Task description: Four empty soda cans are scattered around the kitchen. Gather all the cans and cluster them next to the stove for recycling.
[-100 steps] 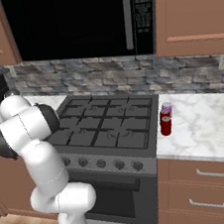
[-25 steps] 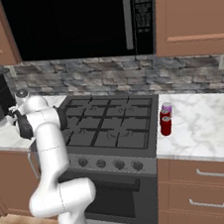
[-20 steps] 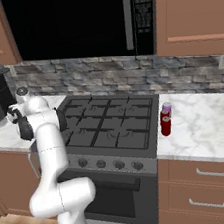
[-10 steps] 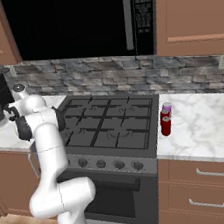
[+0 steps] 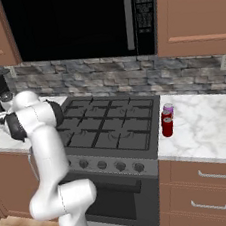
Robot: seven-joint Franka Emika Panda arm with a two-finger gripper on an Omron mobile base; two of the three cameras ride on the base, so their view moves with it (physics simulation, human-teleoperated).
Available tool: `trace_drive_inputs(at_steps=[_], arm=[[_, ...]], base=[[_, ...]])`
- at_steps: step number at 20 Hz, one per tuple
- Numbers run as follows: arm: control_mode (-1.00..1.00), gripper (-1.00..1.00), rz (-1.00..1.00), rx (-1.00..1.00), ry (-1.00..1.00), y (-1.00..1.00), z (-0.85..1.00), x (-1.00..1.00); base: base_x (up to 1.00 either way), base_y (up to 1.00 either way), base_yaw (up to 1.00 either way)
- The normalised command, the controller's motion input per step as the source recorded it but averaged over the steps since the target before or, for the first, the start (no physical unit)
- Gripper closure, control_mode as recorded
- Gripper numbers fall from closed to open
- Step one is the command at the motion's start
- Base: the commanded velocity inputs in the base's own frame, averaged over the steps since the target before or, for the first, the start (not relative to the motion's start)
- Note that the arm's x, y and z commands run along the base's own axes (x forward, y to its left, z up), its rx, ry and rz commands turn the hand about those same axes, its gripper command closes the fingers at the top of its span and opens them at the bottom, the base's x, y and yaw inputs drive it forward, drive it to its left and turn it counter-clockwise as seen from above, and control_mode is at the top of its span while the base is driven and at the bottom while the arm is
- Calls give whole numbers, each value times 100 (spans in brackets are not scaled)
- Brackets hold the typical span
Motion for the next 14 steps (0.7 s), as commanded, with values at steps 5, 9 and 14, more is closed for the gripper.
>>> trace_drive_inputs(at_steps=[5,9,14], arm=[[-100,100,0,0,-11,-47,51,-22],[-100,100,0,0,-9,-54,57,-20],[-100,100,0,0,-5,-50,63,-23]], base=[[0,0,0],[0,0,0],[0,0,0]])
